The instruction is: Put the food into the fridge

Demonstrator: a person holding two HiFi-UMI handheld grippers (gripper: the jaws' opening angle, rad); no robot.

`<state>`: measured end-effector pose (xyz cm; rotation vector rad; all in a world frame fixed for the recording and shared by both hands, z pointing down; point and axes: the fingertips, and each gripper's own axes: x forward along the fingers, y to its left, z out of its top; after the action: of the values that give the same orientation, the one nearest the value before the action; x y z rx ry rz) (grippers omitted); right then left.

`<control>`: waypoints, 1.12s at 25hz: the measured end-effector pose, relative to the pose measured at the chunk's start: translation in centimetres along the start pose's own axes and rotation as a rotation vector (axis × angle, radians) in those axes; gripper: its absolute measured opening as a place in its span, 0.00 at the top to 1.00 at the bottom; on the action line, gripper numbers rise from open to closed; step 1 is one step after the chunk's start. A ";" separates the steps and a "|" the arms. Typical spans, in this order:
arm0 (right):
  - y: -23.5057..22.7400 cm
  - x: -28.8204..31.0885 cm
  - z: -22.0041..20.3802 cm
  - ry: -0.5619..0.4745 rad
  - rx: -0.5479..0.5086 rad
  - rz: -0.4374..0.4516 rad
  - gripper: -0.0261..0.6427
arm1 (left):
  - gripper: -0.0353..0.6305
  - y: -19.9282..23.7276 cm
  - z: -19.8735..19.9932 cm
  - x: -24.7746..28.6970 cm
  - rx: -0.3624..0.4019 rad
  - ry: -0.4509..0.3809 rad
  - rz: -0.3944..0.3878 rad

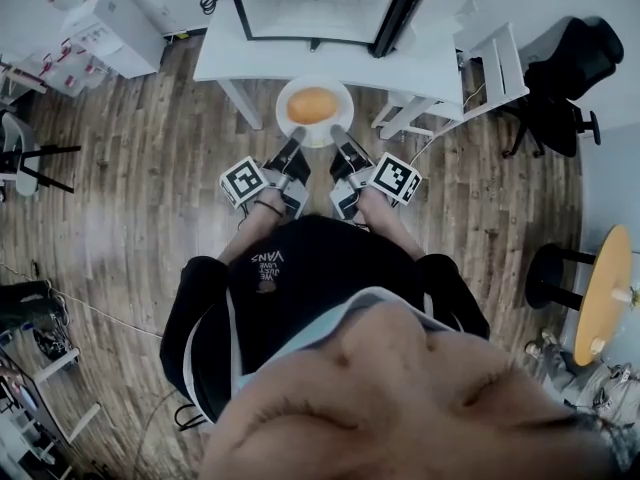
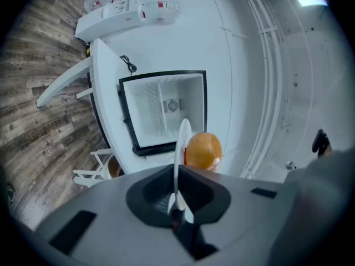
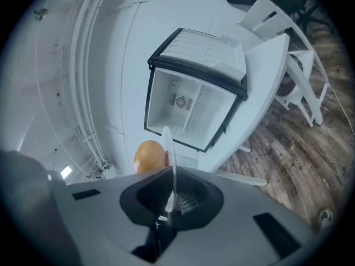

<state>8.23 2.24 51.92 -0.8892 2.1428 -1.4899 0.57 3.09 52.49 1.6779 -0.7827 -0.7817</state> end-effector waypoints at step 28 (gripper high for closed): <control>-1.1 12.4 6.5 -0.085 0.010 -0.040 0.93 | 0.90 3.0 11.5 8.8 -0.012 0.097 -0.003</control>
<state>3.61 -11.06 51.13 -0.9790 2.0671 -1.4534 -4.10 -10.94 52.02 1.6931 -0.7068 -0.6998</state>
